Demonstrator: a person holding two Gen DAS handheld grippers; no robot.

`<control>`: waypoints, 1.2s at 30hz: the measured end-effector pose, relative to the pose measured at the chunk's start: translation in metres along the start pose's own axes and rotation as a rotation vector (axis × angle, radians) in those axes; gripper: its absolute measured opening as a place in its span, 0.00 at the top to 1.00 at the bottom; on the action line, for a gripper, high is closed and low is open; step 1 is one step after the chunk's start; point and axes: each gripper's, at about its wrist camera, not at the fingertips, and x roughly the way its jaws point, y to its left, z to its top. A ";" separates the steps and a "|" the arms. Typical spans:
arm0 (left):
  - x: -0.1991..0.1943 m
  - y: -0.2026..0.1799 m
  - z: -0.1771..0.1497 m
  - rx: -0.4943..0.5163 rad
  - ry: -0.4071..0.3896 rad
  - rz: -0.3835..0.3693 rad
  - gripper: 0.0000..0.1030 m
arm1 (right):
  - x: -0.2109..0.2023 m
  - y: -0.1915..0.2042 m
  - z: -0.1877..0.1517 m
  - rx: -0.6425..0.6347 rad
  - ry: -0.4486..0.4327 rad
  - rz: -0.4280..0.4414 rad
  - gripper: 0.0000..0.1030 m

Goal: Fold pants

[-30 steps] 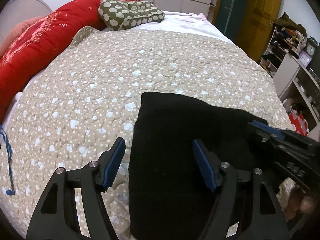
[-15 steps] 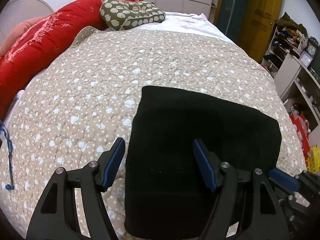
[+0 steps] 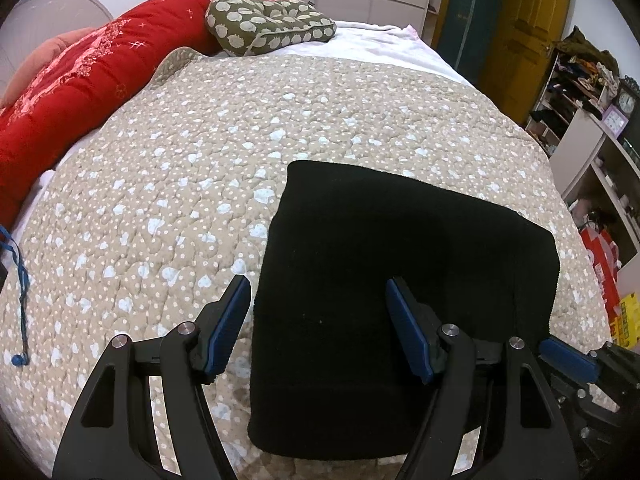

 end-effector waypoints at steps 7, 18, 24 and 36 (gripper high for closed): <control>-0.009 0.003 0.000 -0.009 -0.001 -0.001 0.32 | -0.010 -0.003 0.009 0.032 -0.021 0.001 0.77; -0.017 0.023 0.001 -0.084 0.008 -0.068 0.32 | -0.002 -0.009 0.019 0.049 -0.018 -0.054 0.75; -0.019 0.029 -0.001 -0.095 -0.001 -0.130 0.32 | 0.000 -0.024 0.017 0.090 -0.019 -0.063 0.71; 0.005 0.041 -0.007 -0.159 0.056 -0.248 0.20 | 0.013 -0.050 0.013 0.231 -0.027 0.079 0.54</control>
